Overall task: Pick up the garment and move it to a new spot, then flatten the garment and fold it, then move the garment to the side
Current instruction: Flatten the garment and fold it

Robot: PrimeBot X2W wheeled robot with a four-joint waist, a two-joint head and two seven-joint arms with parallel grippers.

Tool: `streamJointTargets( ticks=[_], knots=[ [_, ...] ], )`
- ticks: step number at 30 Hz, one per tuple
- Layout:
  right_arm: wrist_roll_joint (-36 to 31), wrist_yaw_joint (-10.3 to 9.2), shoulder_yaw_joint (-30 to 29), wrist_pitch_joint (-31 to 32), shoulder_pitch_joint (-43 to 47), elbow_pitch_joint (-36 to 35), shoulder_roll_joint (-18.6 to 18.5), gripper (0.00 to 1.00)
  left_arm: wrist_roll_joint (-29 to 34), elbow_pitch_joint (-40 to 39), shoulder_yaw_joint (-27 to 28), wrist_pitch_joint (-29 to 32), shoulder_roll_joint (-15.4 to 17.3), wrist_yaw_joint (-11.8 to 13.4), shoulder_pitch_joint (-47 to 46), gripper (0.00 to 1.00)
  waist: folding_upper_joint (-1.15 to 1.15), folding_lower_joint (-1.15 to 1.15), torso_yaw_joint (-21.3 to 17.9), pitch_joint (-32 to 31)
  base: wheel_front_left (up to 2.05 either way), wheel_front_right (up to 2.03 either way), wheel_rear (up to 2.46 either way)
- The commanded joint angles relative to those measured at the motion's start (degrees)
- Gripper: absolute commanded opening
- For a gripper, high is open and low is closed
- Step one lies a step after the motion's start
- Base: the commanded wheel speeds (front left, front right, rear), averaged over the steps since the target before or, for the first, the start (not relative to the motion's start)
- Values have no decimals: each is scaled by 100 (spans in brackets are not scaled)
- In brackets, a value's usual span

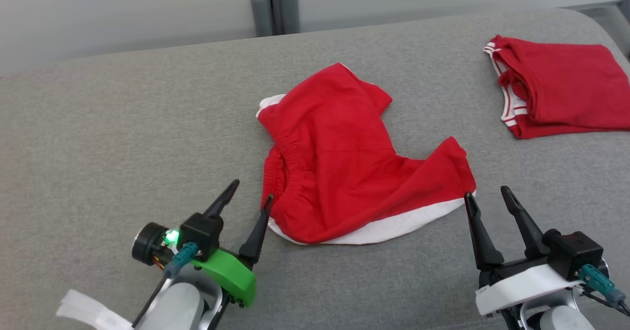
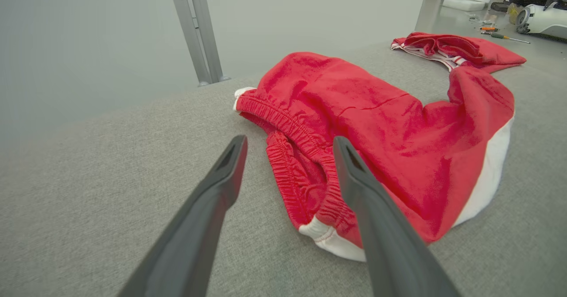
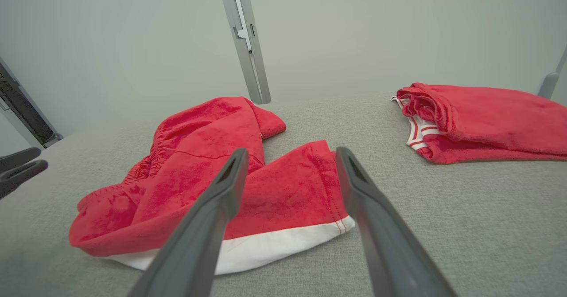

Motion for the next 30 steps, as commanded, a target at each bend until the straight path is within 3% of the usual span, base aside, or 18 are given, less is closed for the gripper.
streamJointTargets(
  ticks=[1,12,13,14,15,21,30],
  knots=[
    [5,-5,2,-14,-71,20,-22,100,-68,126,-134,1,72,-1,-139,100,0,0,-172,84,0,0,0],
    [53,-5,58,-15,-195,101,-50,100,-766,1375,-1324,2,253,-1,-661,100,0,0,-510,265,0,0,0],
    [50,-5,47,-15,-194,106,-56,100,-859,1453,-1398,2,249,-1,-710,57,0,0,-519,262,0,0,0],
    [53,-5,35,-15,-190,107,-57,100,-958,1550,-1499,2,255,0,-763,4,0,0,-526,256,0,0,0],
    [55,-5,25,-15,-183,108,-55,100,-1026,1592,-1559,2,262,0,-796,0,0,0,-529,249,0,0,0],
    [21,-5,-59,-15,-65,69,-35,100,-1309,1395,-1308,2,320,0,-725,0,0,0,-384,149,0,0,0],
    [21,-5,-157,-15,77,108,-21,100,-1204,257,-515,2,333,67,234,0,0,0,97,45,0,0,0]
  ],
)
